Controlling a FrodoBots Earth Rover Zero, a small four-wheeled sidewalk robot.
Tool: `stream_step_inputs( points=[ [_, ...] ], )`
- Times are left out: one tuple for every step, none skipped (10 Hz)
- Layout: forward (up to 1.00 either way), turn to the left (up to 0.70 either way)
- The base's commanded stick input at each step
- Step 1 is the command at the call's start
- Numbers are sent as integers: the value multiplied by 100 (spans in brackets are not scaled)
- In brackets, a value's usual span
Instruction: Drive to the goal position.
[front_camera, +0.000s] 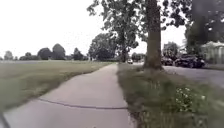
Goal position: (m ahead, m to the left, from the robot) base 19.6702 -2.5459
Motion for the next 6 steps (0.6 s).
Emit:
stream_step_inputs(
  points=[
    [70,0],
    [70,0],
    [70,0],
    [70,0],
    [70,0],
    [70,0]
  ],
)
